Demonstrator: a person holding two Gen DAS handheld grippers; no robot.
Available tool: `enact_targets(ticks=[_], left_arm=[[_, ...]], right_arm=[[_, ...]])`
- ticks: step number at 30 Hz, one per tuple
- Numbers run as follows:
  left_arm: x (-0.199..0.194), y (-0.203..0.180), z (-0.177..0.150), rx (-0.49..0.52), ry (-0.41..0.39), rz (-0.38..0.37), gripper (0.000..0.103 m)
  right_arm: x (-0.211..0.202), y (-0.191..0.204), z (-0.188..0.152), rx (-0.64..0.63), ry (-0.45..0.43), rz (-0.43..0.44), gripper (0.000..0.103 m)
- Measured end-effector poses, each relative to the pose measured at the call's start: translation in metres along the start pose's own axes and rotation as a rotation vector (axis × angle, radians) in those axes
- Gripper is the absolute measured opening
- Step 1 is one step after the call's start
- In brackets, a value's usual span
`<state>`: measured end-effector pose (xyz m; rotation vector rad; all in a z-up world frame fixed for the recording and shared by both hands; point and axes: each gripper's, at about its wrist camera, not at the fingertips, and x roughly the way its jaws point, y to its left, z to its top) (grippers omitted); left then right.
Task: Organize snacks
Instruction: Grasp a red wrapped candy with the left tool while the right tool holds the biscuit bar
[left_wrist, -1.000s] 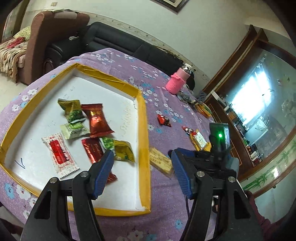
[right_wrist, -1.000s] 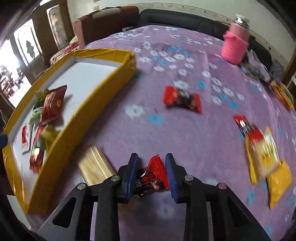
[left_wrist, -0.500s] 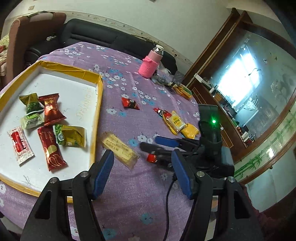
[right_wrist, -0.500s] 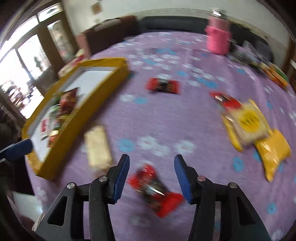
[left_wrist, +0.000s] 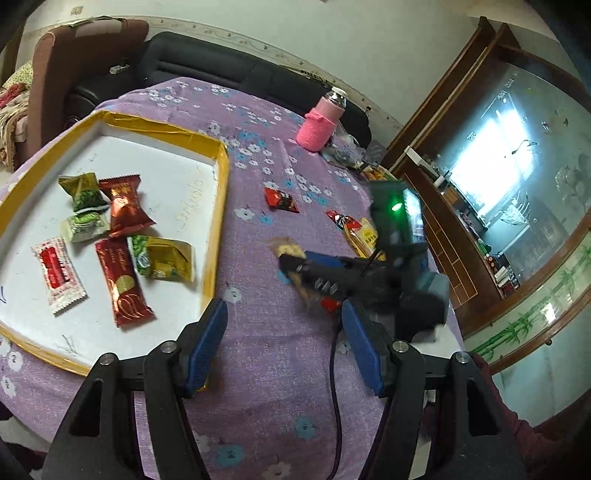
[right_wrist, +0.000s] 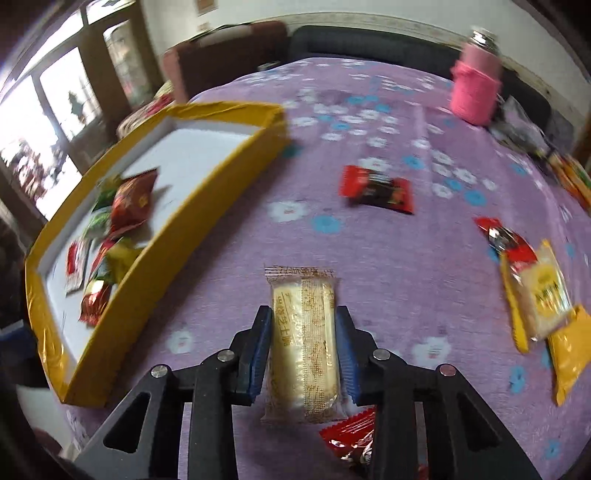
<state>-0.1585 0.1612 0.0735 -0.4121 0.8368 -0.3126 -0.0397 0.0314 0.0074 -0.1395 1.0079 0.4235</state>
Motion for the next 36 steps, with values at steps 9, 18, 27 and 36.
enact_targets(ticks=[9,18,27,36], left_arm=[[0.021,-0.013,-0.003,0.030,0.061,0.006,0.064],[0.044,-0.025,-0.010,0.043,0.117,0.002,0.064],[0.072,-0.066,-0.022,0.239,0.178,0.062,0.064],[0.129,-0.102,-0.017,0.539,0.229,0.119,0.064]], right_arm=[[-0.067,-0.083,-0.019,0.174,-0.137,0.044,0.035],[-0.047,-0.103,-0.051,0.183,-0.002,-0.056,0.039],[-0.051,-0.091,-0.059,0.134,-0.019,-0.019,0.039],[-0.065,-0.119,-0.075,0.164,-0.018,-0.049,0.037]])
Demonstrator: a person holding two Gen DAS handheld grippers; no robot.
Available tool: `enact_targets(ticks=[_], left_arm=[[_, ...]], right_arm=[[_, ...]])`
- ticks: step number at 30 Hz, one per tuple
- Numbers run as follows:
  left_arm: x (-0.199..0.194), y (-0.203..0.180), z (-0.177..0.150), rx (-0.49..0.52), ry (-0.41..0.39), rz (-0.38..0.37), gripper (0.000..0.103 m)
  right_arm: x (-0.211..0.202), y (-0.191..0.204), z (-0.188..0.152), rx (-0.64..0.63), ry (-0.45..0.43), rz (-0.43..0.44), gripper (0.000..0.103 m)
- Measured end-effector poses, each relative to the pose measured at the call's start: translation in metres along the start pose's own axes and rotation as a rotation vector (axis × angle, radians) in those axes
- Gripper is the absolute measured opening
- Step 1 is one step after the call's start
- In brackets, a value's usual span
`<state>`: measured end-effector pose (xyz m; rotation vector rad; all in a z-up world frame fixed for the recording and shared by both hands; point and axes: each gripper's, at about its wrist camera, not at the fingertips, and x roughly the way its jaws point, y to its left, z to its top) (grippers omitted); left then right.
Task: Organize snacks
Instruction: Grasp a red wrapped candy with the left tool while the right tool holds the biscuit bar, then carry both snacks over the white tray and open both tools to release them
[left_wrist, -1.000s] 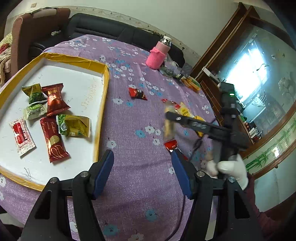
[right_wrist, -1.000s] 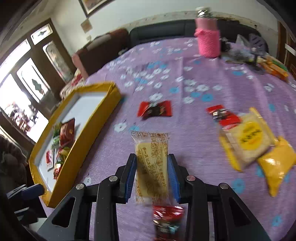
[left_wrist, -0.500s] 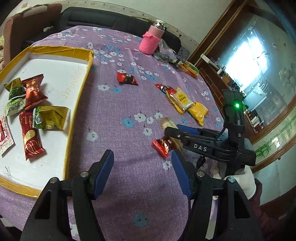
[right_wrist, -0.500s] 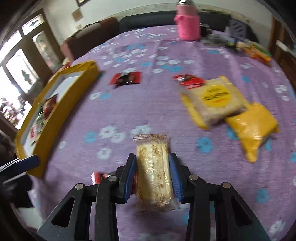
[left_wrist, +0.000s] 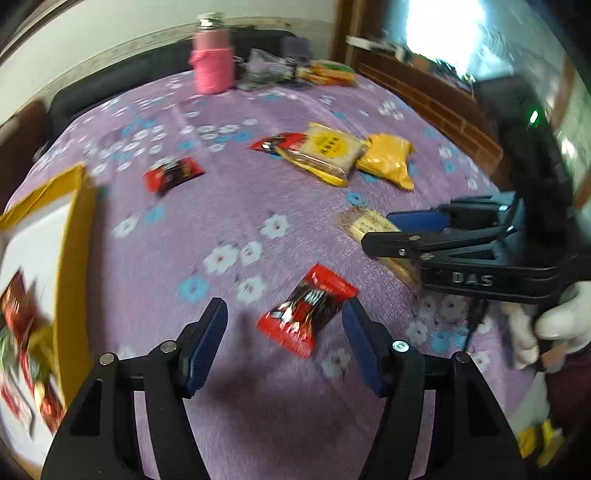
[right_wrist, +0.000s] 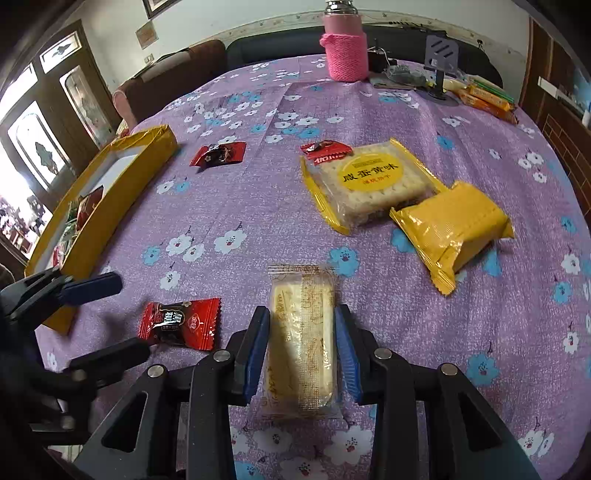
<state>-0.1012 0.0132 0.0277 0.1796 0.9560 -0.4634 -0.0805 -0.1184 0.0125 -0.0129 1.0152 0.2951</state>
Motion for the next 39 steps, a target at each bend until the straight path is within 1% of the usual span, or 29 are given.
enact_targets(ticks=[1,3,5,6,7,8,9,10,12,14,15,17,18,21,23,25,27,29,32,35,39], left_arm=[[0.004,-0.001,0.002,0.017,0.011,-0.012,0.064],[0.015,-0.005,0.006,0.041,0.039,-0.023,0.064],[0.022,-0.010,0.005,0.067,0.061,-0.005,0.063],[0.022,-0.014,0.004,0.093,0.050,0.014,0.060],[0.020,-0.016,0.003,0.093,0.045,0.008,0.053],[0.017,-0.018,0.002,0.090,0.042,0.001,0.032],[0.014,-0.018,0.001,0.087,0.047,0.005,0.023],[0.013,-0.018,0.000,0.082,0.048,0.001,0.023],[0.009,-0.017,-0.004,0.071,0.043,0.002,0.023],[0.005,-0.011,-0.007,0.046,0.030,0.005,0.023],[0.002,-0.007,-0.009,0.028,0.020,0.005,0.023],[-0.009,0.004,-0.012,-0.019,-0.010,-0.004,0.023],[-0.015,0.009,-0.015,-0.041,-0.024,-0.008,0.023],[-0.039,0.031,-0.026,-0.119,-0.075,-0.018,0.024],[-0.057,0.051,-0.036,-0.183,-0.112,-0.026,0.024],[-0.074,0.071,-0.045,-0.238,-0.146,-0.015,0.024],[-0.094,0.095,-0.057,-0.301,-0.183,0.017,0.024],[-0.109,0.119,-0.068,-0.358,-0.210,0.064,0.024],[-0.124,0.149,-0.082,-0.429,-0.227,0.145,0.024],[-0.128,0.176,-0.093,-0.483,-0.219,0.205,0.024],[-0.124,0.202,-0.103,-0.521,-0.183,0.277,0.024]], right_arm=[[-0.001,-0.003,-0.001,0.013,0.002,0.014,0.039],[-0.003,-0.005,-0.001,0.023,0.007,0.024,0.040],[-0.003,-0.004,-0.001,0.023,0.013,0.023,0.042],[-0.002,-0.003,-0.001,0.020,0.014,0.025,0.045],[-0.001,-0.001,-0.001,0.017,0.014,0.025,0.048],[-0.001,0.001,-0.001,0.014,0.013,0.023,0.050],[-0.002,0.002,-0.002,0.012,0.012,0.023,0.054],[-0.003,0.003,-0.004,0.008,0.010,0.025,0.058],[-0.004,0.006,-0.007,0.001,0.008,0.027,0.063],[-0.004,0.012,-0.011,-0.020,-0.002,0.008,0.065],[-0.003,0.015,-0.011,-0.032,-0.006,-0.007,0.063],[-0.003,0.021,-0.014,-0.062,-0.016,-0.081,0.045],[-0.003,0.023,-0.014,-0.072,-0.022,-0.105,0.035],[-0.007,0.021,-0.014,-0.026,-0.016,-0.056,0.035],[-0.015,0.025,-0.013,-0.014,-0.038,-0.050,0.035],[-0.024,0.032,-0.011,-0.014,-0.061,-0.012,0.035],[-0.033,0.042,-0.007,-0.029,-0.083,0.022,0.035],[-0.041,0.059,-0.001,-0.056,-0.107,0.063,0.035],[-0.047,0.093,0.010,-0.109,-0.120,0.128,0.034],[-0.043,0.127,0.018,-0.152,-0.108,0.185,0.034],[-0.030,0.178,0.031,-0.217,-0.091,0.250,0.034]])
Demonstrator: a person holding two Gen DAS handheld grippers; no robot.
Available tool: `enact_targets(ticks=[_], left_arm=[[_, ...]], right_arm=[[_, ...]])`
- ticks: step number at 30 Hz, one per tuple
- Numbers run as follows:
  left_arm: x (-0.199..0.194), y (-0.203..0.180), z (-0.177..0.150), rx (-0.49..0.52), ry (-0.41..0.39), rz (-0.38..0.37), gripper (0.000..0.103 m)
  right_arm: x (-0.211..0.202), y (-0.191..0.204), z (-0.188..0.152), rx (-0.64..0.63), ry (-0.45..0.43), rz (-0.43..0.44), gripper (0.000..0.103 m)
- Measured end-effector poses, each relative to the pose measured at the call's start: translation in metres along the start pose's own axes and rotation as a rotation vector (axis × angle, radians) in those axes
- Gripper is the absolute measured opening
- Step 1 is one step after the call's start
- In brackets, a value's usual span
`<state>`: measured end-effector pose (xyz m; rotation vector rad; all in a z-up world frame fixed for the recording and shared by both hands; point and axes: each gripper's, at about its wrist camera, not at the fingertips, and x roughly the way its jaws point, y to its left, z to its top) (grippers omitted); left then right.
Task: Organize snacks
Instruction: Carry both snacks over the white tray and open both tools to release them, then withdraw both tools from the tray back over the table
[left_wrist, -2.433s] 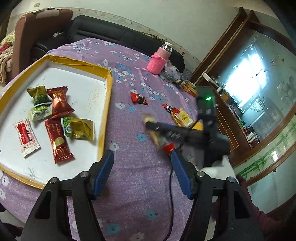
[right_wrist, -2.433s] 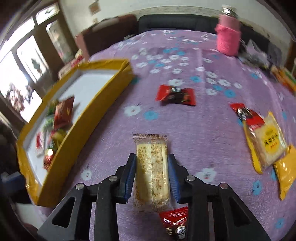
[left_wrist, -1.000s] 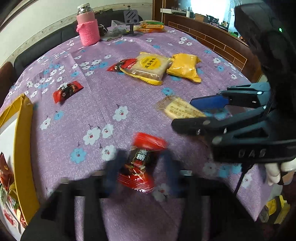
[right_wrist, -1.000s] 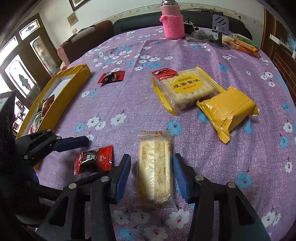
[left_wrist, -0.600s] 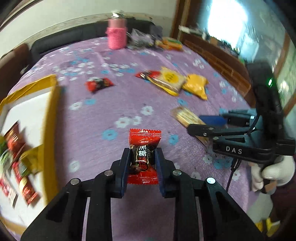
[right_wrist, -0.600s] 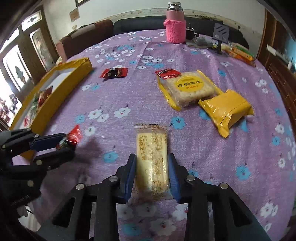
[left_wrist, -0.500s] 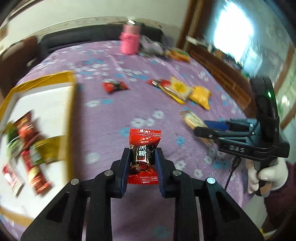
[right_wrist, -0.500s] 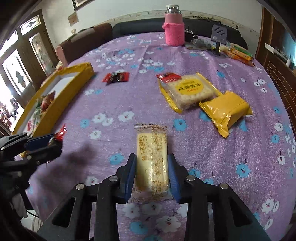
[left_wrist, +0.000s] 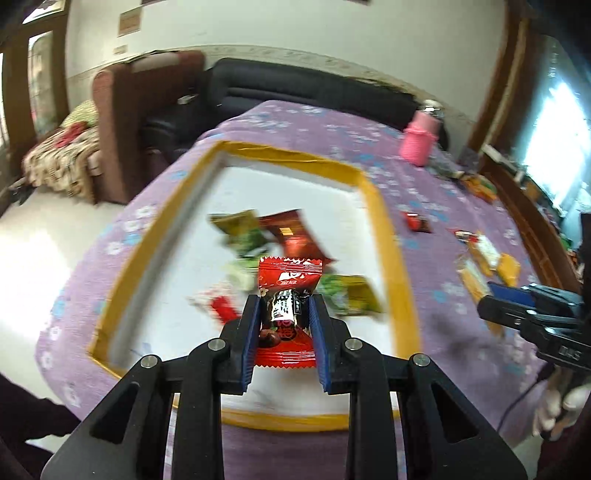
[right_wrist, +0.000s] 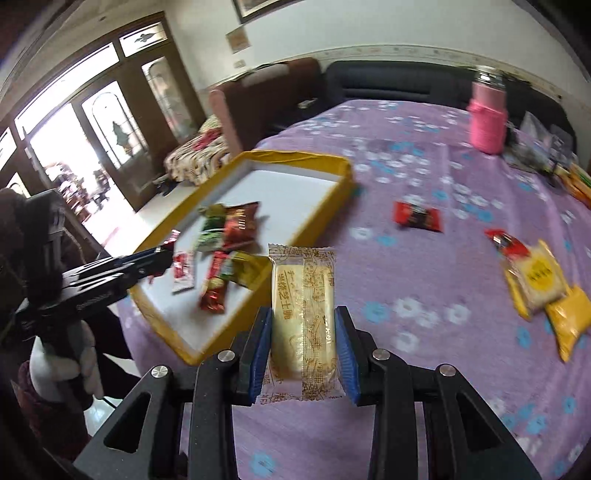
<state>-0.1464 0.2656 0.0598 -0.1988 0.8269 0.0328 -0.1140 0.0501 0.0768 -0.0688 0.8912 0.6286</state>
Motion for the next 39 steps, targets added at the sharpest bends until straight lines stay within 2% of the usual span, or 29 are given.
enact_targets(ticks=[6,15,16,19,21,26,31,34,39], left_arm=[[0.026,0.022,0.006,-0.030,0.037,0.048,0.024],[0.043,0.047,0.016,-0.084,0.053,0.049,0.025],[0.042,0.050,0.015,-0.095,0.050,0.042,0.025],[0.037,0.051,0.014,-0.114,0.038,0.015,0.036],[0.030,0.050,0.011,-0.136,0.025,-0.015,0.053],[0.008,0.035,0.006,-0.162,-0.011,-0.082,0.066],[-0.017,0.014,-0.002,-0.201,-0.084,-0.244,0.069],[-0.029,-0.011,-0.006,-0.185,-0.099,-0.334,0.069],[-0.035,-0.053,-0.009,-0.087,-0.054,-0.281,0.069]], right_arm=[[0.049,0.035,0.036,-0.026,0.050,0.053,0.034],[0.131,0.041,0.071,-0.011,0.142,-0.020,0.034],[0.136,0.040,0.072,-0.007,0.146,-0.027,0.037],[0.145,0.034,0.075,0.018,0.153,-0.029,0.039],[0.144,0.032,0.075,0.030,0.141,-0.020,0.039],[0.119,0.027,0.073,0.053,0.070,0.002,0.044],[0.081,0.017,0.064,0.076,-0.001,0.018,0.049],[0.062,0.008,0.055,0.097,-0.030,0.027,0.052],[0.040,-0.013,0.034,0.113,-0.046,0.008,0.054]])
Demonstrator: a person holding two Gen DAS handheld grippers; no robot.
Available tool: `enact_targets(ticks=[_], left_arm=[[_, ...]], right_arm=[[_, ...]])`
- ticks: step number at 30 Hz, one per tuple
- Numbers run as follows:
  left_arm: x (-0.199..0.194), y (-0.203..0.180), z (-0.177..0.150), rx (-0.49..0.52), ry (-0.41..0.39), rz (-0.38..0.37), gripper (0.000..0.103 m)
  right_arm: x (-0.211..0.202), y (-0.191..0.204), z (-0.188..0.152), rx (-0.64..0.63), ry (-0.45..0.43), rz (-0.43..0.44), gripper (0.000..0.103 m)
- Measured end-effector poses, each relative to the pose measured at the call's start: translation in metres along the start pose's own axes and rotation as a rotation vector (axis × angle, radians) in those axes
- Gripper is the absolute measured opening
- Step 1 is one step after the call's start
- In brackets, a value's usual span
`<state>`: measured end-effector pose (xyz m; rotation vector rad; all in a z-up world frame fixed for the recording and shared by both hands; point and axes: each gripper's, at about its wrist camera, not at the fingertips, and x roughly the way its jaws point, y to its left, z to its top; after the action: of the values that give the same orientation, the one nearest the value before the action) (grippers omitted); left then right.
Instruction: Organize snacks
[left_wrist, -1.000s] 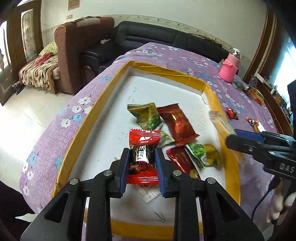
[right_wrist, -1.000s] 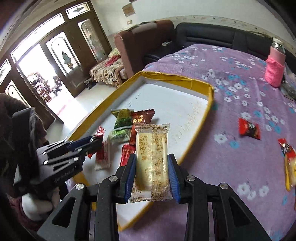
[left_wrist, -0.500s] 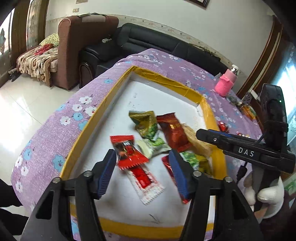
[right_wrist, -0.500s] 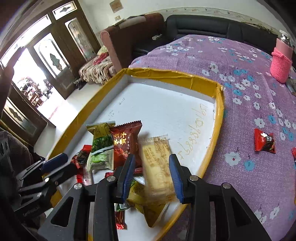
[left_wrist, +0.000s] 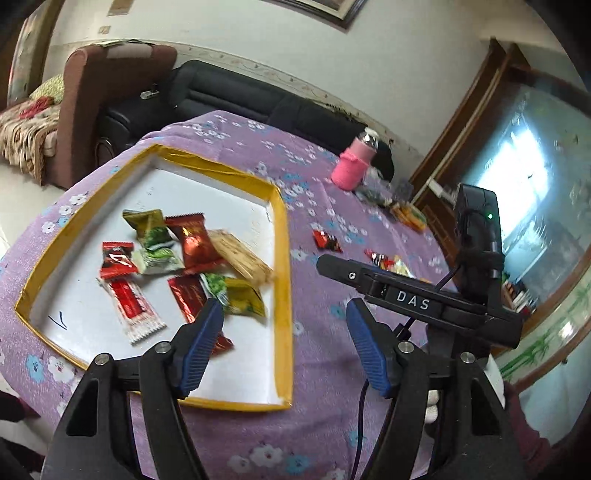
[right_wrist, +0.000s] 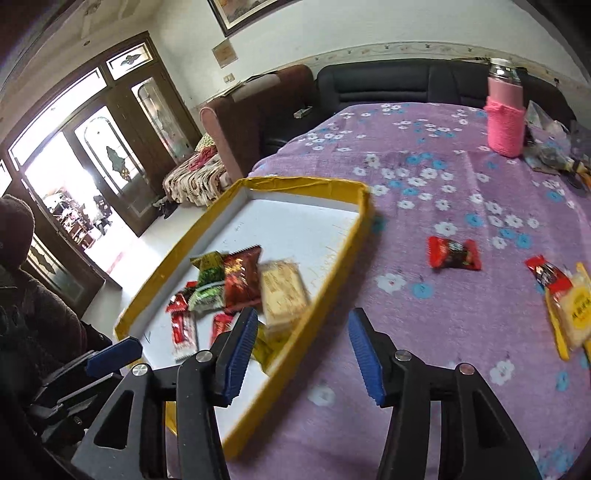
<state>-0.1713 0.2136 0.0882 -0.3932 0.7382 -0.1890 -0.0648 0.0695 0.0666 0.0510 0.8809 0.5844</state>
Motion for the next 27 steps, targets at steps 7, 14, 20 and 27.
enact_targets(ticks=[7,14,20,27], left_arm=[[0.022,-0.036,-0.017,0.058,0.091,-0.006,0.069],[0.041,-0.063,-0.029,0.131,0.137,-0.032,0.069],[0.047,-0.063,-0.030,0.128,0.156,-0.033,0.069],[0.042,-0.048,-0.028,0.099,0.151,-0.017,0.069]], right_arm=[[-0.032,-0.077,-0.019,0.110,-0.027,-0.084,0.057],[-0.055,-0.154,-0.007,0.250,-0.089,-0.199,0.059],[-0.003,-0.149,0.033,0.209,-0.018,-0.164,0.059],[0.086,-0.126,0.082,0.115,0.096,-0.262,0.043]])
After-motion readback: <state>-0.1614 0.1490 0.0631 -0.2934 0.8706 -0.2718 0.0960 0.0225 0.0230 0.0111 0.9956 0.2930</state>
